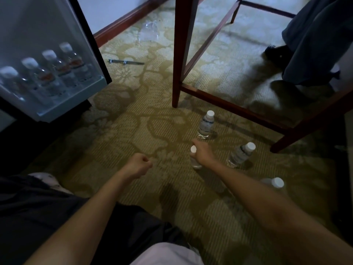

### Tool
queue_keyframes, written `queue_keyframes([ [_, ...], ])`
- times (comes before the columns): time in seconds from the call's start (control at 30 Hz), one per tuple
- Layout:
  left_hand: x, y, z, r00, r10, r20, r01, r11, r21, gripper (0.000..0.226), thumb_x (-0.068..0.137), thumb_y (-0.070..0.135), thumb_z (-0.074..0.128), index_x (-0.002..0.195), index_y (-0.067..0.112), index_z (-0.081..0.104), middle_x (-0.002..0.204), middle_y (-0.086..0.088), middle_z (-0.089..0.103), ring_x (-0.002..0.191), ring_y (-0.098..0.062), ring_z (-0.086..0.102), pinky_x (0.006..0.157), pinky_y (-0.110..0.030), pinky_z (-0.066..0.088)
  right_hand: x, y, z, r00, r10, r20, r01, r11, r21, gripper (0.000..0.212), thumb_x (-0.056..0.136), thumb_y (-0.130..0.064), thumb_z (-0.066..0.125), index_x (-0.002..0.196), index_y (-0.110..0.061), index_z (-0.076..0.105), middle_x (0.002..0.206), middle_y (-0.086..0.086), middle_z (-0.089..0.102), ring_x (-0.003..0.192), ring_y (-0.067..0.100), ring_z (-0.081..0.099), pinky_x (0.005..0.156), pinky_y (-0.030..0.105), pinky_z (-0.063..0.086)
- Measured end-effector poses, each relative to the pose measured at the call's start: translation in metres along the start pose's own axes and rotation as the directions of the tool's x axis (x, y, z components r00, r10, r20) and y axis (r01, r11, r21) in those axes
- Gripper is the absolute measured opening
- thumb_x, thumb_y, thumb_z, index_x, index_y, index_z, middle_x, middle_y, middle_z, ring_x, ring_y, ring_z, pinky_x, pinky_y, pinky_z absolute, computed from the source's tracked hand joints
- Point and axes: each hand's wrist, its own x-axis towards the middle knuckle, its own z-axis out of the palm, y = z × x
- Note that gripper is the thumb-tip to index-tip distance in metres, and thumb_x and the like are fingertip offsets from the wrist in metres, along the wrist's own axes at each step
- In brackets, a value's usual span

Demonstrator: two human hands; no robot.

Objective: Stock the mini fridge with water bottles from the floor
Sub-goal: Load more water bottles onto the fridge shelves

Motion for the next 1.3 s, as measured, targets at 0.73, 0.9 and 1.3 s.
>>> queue_keyframes([
  [0.73,-0.072,-0.018,-0.181,0.872,0.323,-0.367,-0.389,0.914,-0.119,0.067,0.062,0.020,0.081,0.121,0.027,0.049,0.117,0.006,0.060,0.108,-0.011,0.058,0.095,-0.033,0.050,-0.033,-0.323,-0.076,0.741,-0.666,-0.089,0.641,0.663,0.387,0.021,0.070,-0.016,0.075,0.091,-0.015,0.070,0.082,-0.005,0.064,0.076,0.008,0.058,0.068,0.025,0.047],
  [0.9,-0.090,-0.034,-0.241,0.787,0.298,-0.540,-0.374,0.927,-0.034,0.060,0.059,0.027,0.084,0.113,0.023,0.057,0.107,0.005,0.067,0.098,-0.012,0.062,0.086,-0.028,0.051,-0.033,-0.386,-0.083,0.603,-0.798,-0.028,0.691,0.504,0.518,0.023,0.077,-0.012,0.070,0.095,-0.022,0.062,0.077,0.011,0.062,0.071,0.016,0.055,0.067,0.028,0.048],
  [1.3,-0.108,-0.104,-0.360,0.756,0.081,-0.650,-0.441,0.797,-0.413,0.033,0.065,0.007,0.080,0.085,0.025,0.061,0.077,0.006,0.069,0.073,-0.011,0.067,0.056,-0.028,0.058,0.000,-0.473,0.020,0.530,-0.795,0.296,0.510,0.577,0.638,0.051,0.077,-0.001,0.066,0.112,-0.030,0.044,0.116,-0.007,0.055,0.108,0.010,0.057,0.079,0.021,0.053],
])
